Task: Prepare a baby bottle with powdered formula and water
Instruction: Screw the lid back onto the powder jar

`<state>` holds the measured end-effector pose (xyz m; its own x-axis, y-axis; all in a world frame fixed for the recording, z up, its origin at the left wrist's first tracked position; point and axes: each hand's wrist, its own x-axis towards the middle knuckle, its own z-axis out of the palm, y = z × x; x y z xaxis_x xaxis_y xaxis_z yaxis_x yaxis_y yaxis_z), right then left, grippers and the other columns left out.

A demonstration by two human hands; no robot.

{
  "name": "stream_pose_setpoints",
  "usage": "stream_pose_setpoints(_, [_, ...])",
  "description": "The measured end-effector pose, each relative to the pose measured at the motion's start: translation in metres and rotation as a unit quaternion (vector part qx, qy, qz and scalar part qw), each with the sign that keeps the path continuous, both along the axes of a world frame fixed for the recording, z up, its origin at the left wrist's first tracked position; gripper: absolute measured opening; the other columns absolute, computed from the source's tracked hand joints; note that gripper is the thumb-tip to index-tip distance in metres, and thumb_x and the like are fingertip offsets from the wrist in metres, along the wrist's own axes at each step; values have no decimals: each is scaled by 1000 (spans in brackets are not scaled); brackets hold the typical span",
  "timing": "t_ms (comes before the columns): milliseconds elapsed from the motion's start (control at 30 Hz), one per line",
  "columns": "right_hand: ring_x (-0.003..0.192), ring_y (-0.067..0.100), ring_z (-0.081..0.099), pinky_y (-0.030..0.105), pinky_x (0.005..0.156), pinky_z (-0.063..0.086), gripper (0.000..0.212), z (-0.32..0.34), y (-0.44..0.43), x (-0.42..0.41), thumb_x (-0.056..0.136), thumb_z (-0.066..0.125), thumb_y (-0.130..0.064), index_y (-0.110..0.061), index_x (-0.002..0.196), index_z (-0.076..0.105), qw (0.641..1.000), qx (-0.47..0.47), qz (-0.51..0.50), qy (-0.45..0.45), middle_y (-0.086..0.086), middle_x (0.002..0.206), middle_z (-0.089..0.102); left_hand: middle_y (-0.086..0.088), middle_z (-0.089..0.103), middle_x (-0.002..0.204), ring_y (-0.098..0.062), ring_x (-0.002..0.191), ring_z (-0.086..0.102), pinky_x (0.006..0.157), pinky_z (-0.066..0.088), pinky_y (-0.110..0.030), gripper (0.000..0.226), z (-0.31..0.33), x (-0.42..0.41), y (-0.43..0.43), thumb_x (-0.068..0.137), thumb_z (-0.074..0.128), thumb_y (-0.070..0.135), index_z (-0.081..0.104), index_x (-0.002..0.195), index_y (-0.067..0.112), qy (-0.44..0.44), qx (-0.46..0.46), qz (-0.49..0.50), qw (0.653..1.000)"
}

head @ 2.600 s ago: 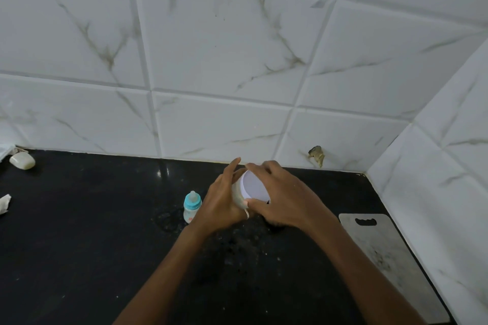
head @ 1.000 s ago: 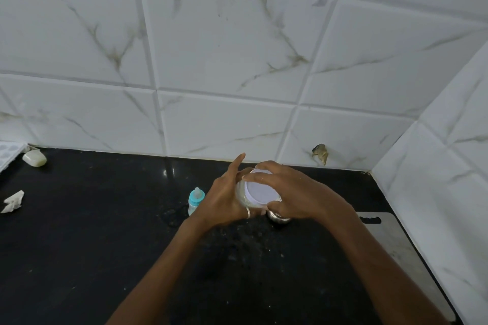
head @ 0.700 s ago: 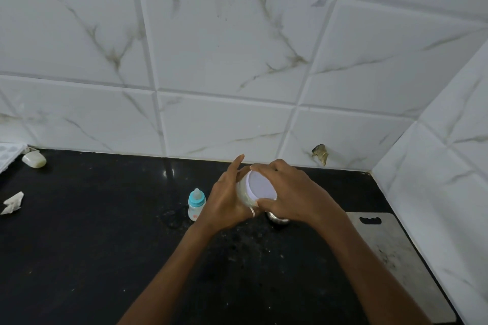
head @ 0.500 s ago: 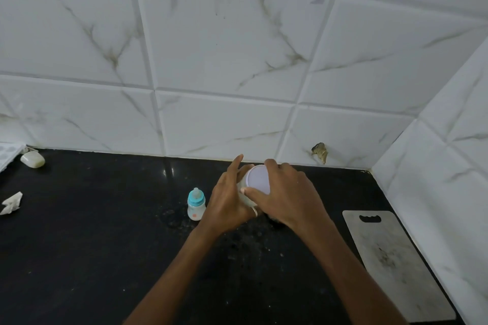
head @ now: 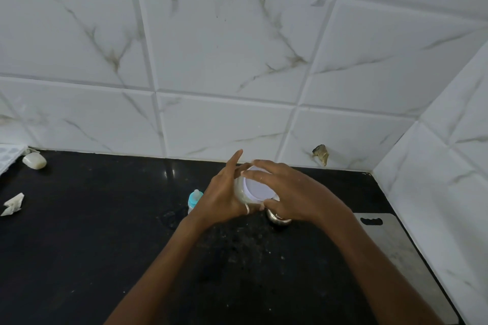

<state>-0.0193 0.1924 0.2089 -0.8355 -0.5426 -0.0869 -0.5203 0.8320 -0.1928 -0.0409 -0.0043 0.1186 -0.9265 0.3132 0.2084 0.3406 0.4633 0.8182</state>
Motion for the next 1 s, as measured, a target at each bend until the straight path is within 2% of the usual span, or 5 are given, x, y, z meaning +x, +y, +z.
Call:
stream_pose_setpoints(300, [112, 24, 65, 32, 88, 51, 83, -11, -40, 18, 92, 30, -81, -18, 144, 43, 965, 53, -231, 112, 7, 134, 61, 10, 50, 147, -12, 137, 46, 111, 41, -32, 124, -14, 25, 21, 67, 90, 33, 7, 159, 29, 14, 43, 92, 995])
stream_pose_setpoints(600, [155, 18, 15, 43, 116, 39, 80, -1, -1, 6, 95, 64, -46, -41, 160, 19, 997, 24, 42, 52, -7, 172, 8, 1, 46, 155, -15, 139, 49, 115, 42, -39, 135, 5, -4, -13, 65, 94, 37, -5, 156, 36, 13, -34, -33, 999])
stream_pose_setpoints(733, [149, 19, 32, 37, 110, 43, 73, -2, -5, 7, 97, 63, -40, -38, 159, 24, 997, 15, 18, 72, -6, 169, 20, 1, 46, 155, -17, 139, 48, 116, 41, -38, 129, 12, -3, -12, 65, 94, 36, 0, 154, 37, 18, -34, -31, 999])
stream_pose_setpoints(900, [120, 21, 60, 32, 89, 50, 72, -12, -29, 15, 97, 43, -67, -24, 153, 32, 979, 33, -140, 146, 4, 141, 52, 5, 45, 153, -13, 141, 42, 116, 39, -46, 116, 0, 19, 4, 70, 89, 30, 12, 155, 36, 45, -3, 50, 998])
stream_pose_setpoints(1000, [117, 23, 62, 33, 90, 51, 75, -19, -38, 17, 96, 35, -72, -21, 150, 34, 972, 57, -181, 140, 7, 140, 55, 25, 36, 146, -5, 138, 38, 120, 33, -48, 110, -7, 30, 16, 71, 91, 24, 11, 142, 49, 48, 10, 59, 997])
